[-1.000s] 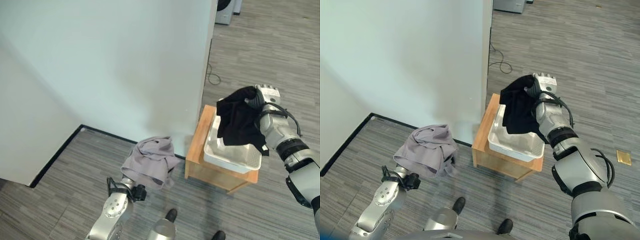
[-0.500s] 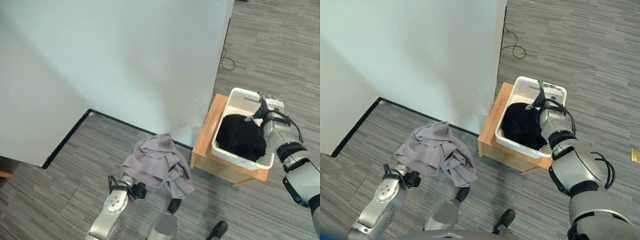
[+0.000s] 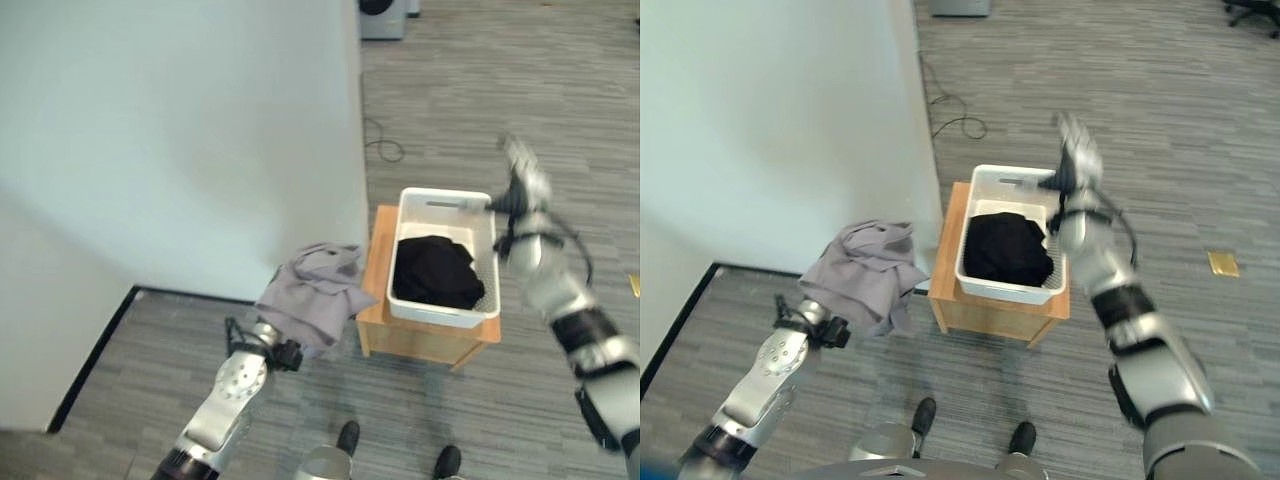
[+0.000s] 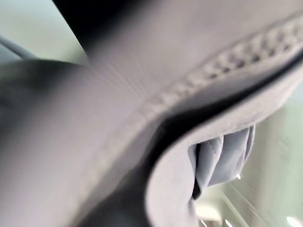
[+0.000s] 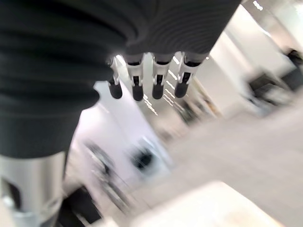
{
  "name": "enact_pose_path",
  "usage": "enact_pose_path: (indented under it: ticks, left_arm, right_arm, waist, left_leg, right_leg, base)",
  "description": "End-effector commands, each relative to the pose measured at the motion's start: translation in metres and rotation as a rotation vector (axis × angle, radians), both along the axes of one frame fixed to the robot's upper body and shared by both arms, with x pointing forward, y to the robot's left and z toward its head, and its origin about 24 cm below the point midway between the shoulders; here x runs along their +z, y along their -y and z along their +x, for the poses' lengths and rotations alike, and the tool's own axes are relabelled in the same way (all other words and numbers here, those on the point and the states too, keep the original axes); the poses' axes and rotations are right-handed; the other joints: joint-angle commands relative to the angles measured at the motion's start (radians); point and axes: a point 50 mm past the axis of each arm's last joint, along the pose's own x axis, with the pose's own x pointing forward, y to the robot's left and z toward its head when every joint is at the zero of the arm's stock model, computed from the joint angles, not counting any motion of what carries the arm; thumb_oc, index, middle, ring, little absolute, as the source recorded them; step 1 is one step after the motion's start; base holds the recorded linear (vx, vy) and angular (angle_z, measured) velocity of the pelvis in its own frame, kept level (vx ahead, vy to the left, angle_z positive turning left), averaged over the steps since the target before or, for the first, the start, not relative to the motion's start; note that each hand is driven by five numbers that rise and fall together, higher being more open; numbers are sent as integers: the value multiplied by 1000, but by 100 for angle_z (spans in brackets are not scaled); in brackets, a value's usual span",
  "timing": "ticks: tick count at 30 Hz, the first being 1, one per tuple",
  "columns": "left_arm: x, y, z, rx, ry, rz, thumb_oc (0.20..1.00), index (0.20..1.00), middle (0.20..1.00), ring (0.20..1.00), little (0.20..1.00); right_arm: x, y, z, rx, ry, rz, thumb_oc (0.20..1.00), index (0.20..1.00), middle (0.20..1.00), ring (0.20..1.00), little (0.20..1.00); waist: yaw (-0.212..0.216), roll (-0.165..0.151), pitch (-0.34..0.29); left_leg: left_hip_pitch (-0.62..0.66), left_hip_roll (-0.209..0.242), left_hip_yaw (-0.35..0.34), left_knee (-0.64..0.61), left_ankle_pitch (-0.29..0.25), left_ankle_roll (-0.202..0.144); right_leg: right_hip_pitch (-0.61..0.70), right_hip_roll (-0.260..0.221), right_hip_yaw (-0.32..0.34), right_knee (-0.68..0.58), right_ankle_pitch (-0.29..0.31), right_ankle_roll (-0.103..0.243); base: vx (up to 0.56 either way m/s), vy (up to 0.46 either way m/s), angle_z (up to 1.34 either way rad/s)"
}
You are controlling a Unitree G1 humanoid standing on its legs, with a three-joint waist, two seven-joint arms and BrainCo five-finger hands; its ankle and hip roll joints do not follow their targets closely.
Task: Pick up bed clothes into laundry basket.
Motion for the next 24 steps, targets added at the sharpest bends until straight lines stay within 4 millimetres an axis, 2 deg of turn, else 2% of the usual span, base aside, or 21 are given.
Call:
enact_pose_path:
  ticks: [1,2,5,7,8,9,10,12,13,14,16,17,20,21,22,23,24]
  left_arm:
    - [40,20,11,-44,221,7,200,200,200,200,200]
    - [43,25,16,-47,234,23,200,200,200,200,200]
    - [59,33,31,-36,300,84,200,200,200,200,200]
    - [78,31,39,8,389,143,200,200,200,200,200]
    - [78,31,40,8,391,145,200,200,200,200,200]
    - [91,25,44,60,463,206,200,200,200,200,200]
    - [113,14,52,159,571,309,200,200,200,200,200]
    - [137,1,62,270,670,412,200,200,200,200,200]
    - [138,1,62,271,673,414,200,200,200,200,200]
    - [161,-9,73,360,740,505,200,200,200,200,200]
    - [181,-15,85,435,781,587,200,200,200,200,200]
    - [183,-14,86,433,786,589,200,200,200,200,200]
    - [218,-18,107,556,845,755,200,200,200,200,200]
    - [237,-16,120,615,855,849,200,200,200,200,200]
    - [239,-14,121,614,860,851,200,200,200,200,200]
    - [254,-19,132,713,855,1007,200,200,200,200,200]
    - [259,-19,138,740,841,1062,200,200,200,200,200]
  right_arm:
    - [-27,41,-23,-101,-146,-142,1000,1000,1000,1000,1000]
    - [-37,46,-30,-131,-184,-138,1000,1000,1000,1000,1000]
    - [-77,71,-68,-288,-342,-74,1000,1000,1000,1000,1000]
    - [-91,85,-88,-359,-404,-59,1000,1000,1000,1000,1000]
    - [-91,85,-88,-360,-403,-58,1000,1000,1000,1000,1000]
    - [-99,90,-101,-379,-447,-73,1000,1000,1000,1000,1000]
    - [-110,96,-118,-395,-515,-92,1000,1000,1000,1000,1000]
    - [-126,98,-142,-415,-607,-88,1000,1000,1000,1000,1000]
    - [-126,97,-141,-415,-604,-85,1000,1000,1000,1000,1000]
    - [-139,98,-161,-446,-677,-46,1000,1000,1000,1000,1000]
    - [-153,93,-179,-491,-748,16,1000,1000,1000,1000,1000]
    - [-153,92,-178,-491,-745,22,1000,1000,1000,1000,1000]
    - [-170,81,-200,-535,-843,96,1000,1000,1000,1000,1000]
    - [-177,73,-203,-538,-880,130,1000,1000,1000,1000,1000]
    - [-177,72,-202,-537,-879,135,1000,1000,1000,1000,1000]
    - [-184,63,-210,-547,-911,178,1000,1000,1000,1000,1000]
    - [-185,59,-208,-549,-910,192,1000,1000,1000,1000,1000]
  waist:
    - [-59,14,-36]
    - [-63,16,-34]
    - [-104,22,-27]
    - [-120,24,-23]
    - [-119,24,-22]
    - [-127,24,-21]
    - [-137,21,-16]
    - [-150,21,-18]
    - [-149,19,-15]
    - [-158,18,-20]
    - [-167,16,-23]
    - [-166,12,-20]
    - [-187,14,-28]
    - [-201,13,-30]
    - [-199,10,-28]
    - [-219,13,-33]
    - [-225,10,-32]
  left_leg:
    - [12,65,92,4,-54,-45]
    - [20,68,104,4,-57,-43]
    - [29,74,124,4,-58,-40]
    - [32,77,129,4,-58,-41]
    - [32,77,129,4,-58,-41]
    - [33,77,133,4,-57,-41]
    - [26,77,139,4,-43,-41]
    - [29,79,144,4,-51,-44]
    - [24,77,144,4,-40,-43]
    - [27,80,147,4,-47,-46]
    - [25,81,147,4,-43,-47]
    - [19,79,146,4,-33,-46]
    - [25,83,150,4,-41,-50]
    - [26,82,155,4,-41,-51]
    - [26,82,155,4,-42,-51]
    - [26,81,164,4,-41,-52]
    - [25,82,169,4,-41,-52]
  right_leg:
    - [116,-48,-4,16,-127,69]
    - [113,-47,9,16,-126,69]
    - [103,-46,31,16,-122,70]
    - [101,-44,39,16,-120,71]
    - [101,-44,39,16,-121,71]
    - [99,-43,42,16,-119,72]
    - [90,-43,46,16,-104,73]
    - [89,-41,52,16,-110,77]
    - [84,-42,52,16,-100,75]
    - [86,-38,52,16,-106,78]
    - [85,-37,50,16,-102,79]
    - [79,-38,49,16,-93,77]
    - [85,-34,48,16,-98,84]
    - [82,-32,52,16,-94,88]
    - [82,-32,52,16,-94,88]
    - [73,-28,60,16,-88,93]
    - [67,-27,64,16,-84,95]
  base:
    - [-11,20,-42]
    - [-10,12,-40]
    - [-6,-4,-53]
    - [-9,-7,-34]
    - [-16,-5,-37]
    - [-61,-9,-27]
    - [-29,-14,-28]
    - [-14,-10,-4]
    - [0,0,0]
    - [0,0,0]
    - [14,-13,2]
    - [-19,-1,6]
    - [48,-2,4]
    - [0,0,0]
    - [39,21,7]
    - [24,25,-8]
    - [26,43,-13]
